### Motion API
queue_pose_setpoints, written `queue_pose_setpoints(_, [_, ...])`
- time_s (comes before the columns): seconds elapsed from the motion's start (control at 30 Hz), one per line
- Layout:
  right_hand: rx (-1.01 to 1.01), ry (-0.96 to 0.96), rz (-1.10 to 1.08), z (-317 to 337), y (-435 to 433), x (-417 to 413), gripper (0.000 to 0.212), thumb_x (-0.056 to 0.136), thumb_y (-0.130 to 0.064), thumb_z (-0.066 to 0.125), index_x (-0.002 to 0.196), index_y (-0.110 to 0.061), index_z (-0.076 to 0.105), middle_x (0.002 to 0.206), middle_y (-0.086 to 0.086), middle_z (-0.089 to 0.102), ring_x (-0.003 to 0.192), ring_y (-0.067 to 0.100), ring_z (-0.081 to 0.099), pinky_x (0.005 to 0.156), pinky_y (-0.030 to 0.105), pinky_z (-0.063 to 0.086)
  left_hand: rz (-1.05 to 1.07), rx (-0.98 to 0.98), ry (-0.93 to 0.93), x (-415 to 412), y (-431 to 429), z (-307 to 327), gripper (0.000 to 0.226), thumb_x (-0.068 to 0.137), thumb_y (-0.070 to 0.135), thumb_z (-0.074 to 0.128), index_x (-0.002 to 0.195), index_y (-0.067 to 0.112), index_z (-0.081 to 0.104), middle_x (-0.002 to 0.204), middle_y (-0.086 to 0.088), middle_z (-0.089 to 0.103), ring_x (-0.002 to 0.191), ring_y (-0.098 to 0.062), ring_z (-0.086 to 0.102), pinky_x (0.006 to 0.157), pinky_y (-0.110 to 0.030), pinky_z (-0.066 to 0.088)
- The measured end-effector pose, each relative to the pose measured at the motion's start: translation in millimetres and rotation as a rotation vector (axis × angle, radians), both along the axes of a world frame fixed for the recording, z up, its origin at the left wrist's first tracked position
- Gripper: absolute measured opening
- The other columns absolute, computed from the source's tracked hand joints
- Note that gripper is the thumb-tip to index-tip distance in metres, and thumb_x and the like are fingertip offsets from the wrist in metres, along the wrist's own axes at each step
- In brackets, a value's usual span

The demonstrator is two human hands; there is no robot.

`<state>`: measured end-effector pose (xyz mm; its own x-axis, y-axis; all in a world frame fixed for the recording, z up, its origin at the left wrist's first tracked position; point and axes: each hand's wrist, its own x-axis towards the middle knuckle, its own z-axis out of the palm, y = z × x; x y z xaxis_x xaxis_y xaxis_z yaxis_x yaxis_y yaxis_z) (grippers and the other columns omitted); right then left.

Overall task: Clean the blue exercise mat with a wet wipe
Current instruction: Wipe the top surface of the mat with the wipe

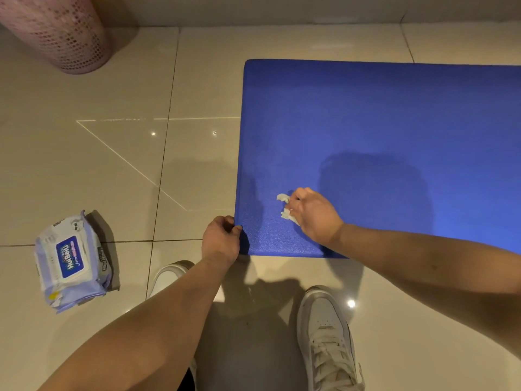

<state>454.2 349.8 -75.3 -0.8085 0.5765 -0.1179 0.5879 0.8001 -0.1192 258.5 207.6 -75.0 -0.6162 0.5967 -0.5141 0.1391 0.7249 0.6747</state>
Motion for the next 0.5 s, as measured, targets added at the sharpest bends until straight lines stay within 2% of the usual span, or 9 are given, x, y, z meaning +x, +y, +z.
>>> queue_pose_setpoints(0.1, [0.027, -0.009, -0.095, 11.9, -2.1, -0.8, 0.02, 0.077, -0.023, 0.08, 0.097, -0.023, 0.077, 0.1, -0.003, 0.056, 0.084, 0.022, 0.044, 0.069, 0.031, 0.023, 0.001, 0.007, -0.004, -1.0, 1.9, 0.2, 0.011, 0.094, 0.017, 0.064, 0.101, 0.011, 0.06, 0.087, 0.006, 0.064, 0.091, -0.025, 0.062, 0.081, -0.029, 0.045])
queue_pose_setpoints(0.2, [-0.028, 0.078, -0.089, 9.1, -3.7, 0.5, 0.01, 0.09, -0.009, 0.066, 0.099, -0.008, 0.071, 0.104, 0.004, 0.054, 0.089, 0.023, 0.056, 0.058, 0.017, 0.025, 0.004, 0.023, -0.013, -3.2, 4.0, 0.0, 0.01, 0.094, 0.016, 0.065, 0.1, 0.01, 0.06, 0.086, 0.007, 0.064, 0.09, -0.026, 0.063, 0.085, -0.033, 0.05])
queue_pose_setpoints(0.23, [-0.084, 0.103, -0.084, 5.4, -6.0, 0.6, 0.01, 0.096, -0.01, 0.058, 0.098, -0.007, 0.067, 0.104, 0.002, 0.051, 0.1, 0.021, 0.063, 0.06, 0.011, 0.03, 0.001, 0.028, -0.013, -4.2, 5.3, 0.2, 0.01, 0.094, 0.016, 0.065, 0.1, 0.01, 0.06, 0.086, 0.007, 0.064, 0.09, -0.026, 0.063, 0.086, -0.033, 0.05])
queue_pose_setpoints(0.3, [-0.174, 0.164, -0.072, -4.9, -9.8, 0.8, 0.014, 0.1, -0.017, 0.047, 0.092, -0.016, 0.059, 0.102, -0.007, 0.043, 0.123, 0.018, 0.061, 0.079, 0.015, 0.047, -0.005, 0.035, -0.007, -7.4, 7.9, -0.5, 0.012, 0.093, 0.017, 0.066, 0.101, 0.011, 0.061, 0.089, 0.005, 0.065, 0.091, -0.026, 0.063, 0.087, -0.034, 0.05])
queue_pose_setpoints(0.33, [-0.196, 0.199, -0.08, -11.4, -9.8, 1.8, 0.014, 0.1, -0.011, 0.048, 0.089, -0.018, 0.054, 0.1, -0.009, 0.042, 0.127, 0.018, 0.06, 0.085, 0.018, 0.049, -0.008, 0.035, -0.007, -8.8, 9.5, -0.9, 0.012, 0.093, 0.018, 0.066, 0.102, 0.011, 0.061, 0.091, 0.004, 0.066, 0.091, -0.026, 0.063, 0.088, -0.035, 0.05])
queue_pose_setpoints(0.4, [-0.249, 0.192, -0.151, -13.3, -6.8, -0.3, 0.019, 0.094, 0.009, 0.052, 0.086, -0.008, 0.054, 0.094, -0.007, 0.045, 0.128, 0.015, 0.059, 0.082, 0.014, 0.047, -0.006, 0.036, -0.018, -11.1, 11.8, -2.7, 0.012, 0.093, 0.018, 0.066, 0.102, 0.012, 0.061, 0.093, 0.003, 0.067, 0.091, -0.026, 0.064, 0.09, -0.036, 0.051])
queue_pose_setpoints(0.5, [-0.309, 0.177, -0.217, -13.6, -1.5, -21.6, 0.013, 0.091, 0.014, 0.054, 0.094, 0.004, 0.062, 0.097, 0.0, 0.051, 0.118, 0.026, 0.062, 0.082, 0.021, 0.048, -0.01, 0.036, -0.041, -12.9, 14.7, -5.4, 0.011, 0.092, 0.017, 0.066, 0.101, 0.012, 0.061, 0.091, 0.003, 0.067, 0.09, -0.027, 0.065, 0.089, -0.037, 0.052])
